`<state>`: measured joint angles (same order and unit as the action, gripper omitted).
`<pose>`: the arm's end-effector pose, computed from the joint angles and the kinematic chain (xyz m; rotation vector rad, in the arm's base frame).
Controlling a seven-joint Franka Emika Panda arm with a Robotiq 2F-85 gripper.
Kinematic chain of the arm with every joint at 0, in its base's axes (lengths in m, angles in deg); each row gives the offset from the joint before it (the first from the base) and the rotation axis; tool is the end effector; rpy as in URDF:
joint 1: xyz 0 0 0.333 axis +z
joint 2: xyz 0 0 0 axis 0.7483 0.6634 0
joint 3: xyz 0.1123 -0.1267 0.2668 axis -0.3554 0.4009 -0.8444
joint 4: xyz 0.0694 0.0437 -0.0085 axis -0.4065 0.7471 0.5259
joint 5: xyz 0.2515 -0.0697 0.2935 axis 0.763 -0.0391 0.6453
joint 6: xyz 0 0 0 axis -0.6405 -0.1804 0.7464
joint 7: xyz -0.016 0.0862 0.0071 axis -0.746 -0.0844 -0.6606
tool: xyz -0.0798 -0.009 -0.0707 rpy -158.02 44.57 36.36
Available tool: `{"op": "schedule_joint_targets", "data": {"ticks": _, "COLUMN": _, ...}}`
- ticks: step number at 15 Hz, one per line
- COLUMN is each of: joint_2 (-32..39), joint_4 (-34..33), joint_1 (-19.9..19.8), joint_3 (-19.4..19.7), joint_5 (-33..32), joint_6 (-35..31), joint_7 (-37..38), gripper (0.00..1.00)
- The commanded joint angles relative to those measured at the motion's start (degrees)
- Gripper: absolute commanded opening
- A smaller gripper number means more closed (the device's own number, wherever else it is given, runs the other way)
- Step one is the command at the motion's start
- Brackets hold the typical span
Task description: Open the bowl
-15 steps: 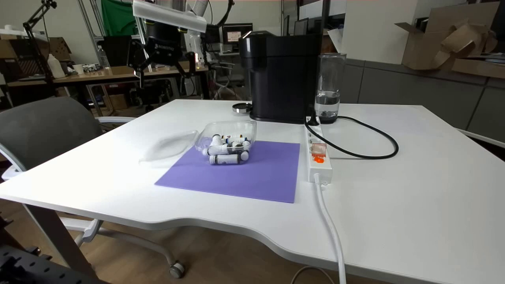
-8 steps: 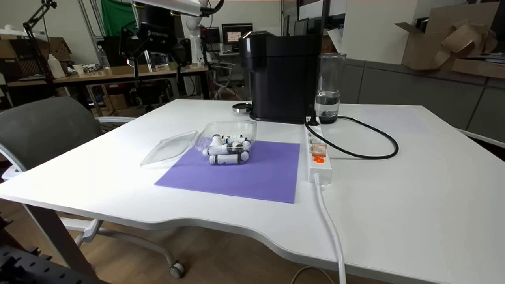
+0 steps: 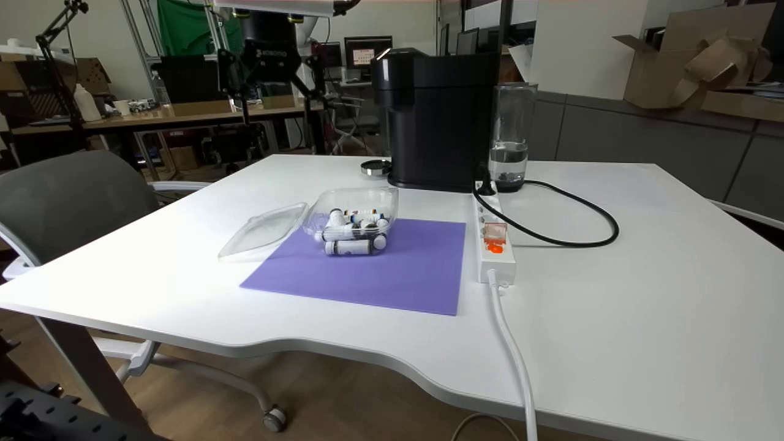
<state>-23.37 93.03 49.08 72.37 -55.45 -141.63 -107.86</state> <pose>0.5390 0.0690 0.3060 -2.9171 -0.9846 0.0144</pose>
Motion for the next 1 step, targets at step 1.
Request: {"op": "schedule_joint_targets", "data": {"ticks": 1, "joint_2": 0.04, "joint_4": 0.46, "joint_1": 0.00, "joint_3": 2.97, "joint_5": -8.23, "joint_6": 0.56, "joint_7": 5.90, "gripper": 1.00}}
